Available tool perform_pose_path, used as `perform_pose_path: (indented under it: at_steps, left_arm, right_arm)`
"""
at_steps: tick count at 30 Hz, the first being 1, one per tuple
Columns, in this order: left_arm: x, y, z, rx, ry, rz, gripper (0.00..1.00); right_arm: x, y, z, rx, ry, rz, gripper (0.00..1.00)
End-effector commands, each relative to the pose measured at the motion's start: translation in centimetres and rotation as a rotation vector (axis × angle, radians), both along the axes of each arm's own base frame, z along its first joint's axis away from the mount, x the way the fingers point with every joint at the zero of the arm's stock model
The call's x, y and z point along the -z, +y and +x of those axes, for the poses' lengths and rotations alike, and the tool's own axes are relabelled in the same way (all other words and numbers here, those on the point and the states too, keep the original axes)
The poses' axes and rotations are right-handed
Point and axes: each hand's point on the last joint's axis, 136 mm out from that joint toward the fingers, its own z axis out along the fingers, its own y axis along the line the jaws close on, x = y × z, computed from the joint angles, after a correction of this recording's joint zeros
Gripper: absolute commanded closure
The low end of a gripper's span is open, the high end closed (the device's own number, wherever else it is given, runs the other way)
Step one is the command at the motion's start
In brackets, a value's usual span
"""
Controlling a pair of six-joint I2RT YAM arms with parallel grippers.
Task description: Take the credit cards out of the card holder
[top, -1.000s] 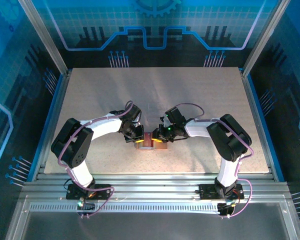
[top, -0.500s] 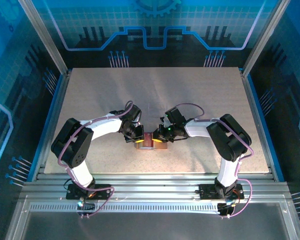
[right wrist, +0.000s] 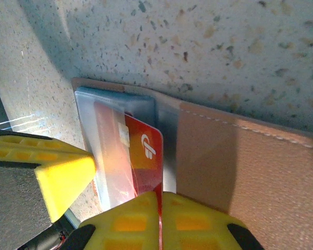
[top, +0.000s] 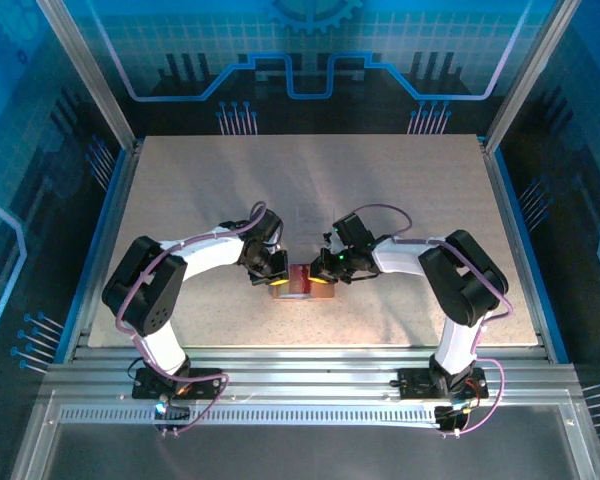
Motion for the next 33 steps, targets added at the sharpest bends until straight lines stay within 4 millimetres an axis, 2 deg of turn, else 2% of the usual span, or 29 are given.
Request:
perform_pose_path:
  at_steps: [1,4,9,14,23,33]
  left_arm:
    - [0.9,0.8,-1.1,0.015,0.043,0.048,0.93]
    - [1.0,0.7,-1.2,0.019,0.048,0.045,0.93]
    - [1.1,0.7,-1.3,0.023,0.052,0.043,0.93]
    - [1.1,0.6,-1.3,0.028,0.055,0.044,0.94]
    - [1.1,0.8,-1.4,0.027,0.056,0.050,0.95]
    - [1.0,0.8,-1.3,0.029,0.053,0.053,0.95]
  right_arm:
    - [-0.1,-1.3,0.1,0.017,-0.004,-0.038,0.93]
    - [-0.2,-1.1,0.1,0.018,-0.005,-0.028,0.92]
    - [-0.6,-0.4,0.5,0.024,-0.005,0.022,0.83]
    - [0.8,-0.6,-0.5,0.026,0.042,0.018,0.82]
    - [1.4,-0.4,-0.5,0.018,0.055,0.025,0.82]
    - [1.3,-0.4,-0.4,0.018,0.046,0.024,0.88]
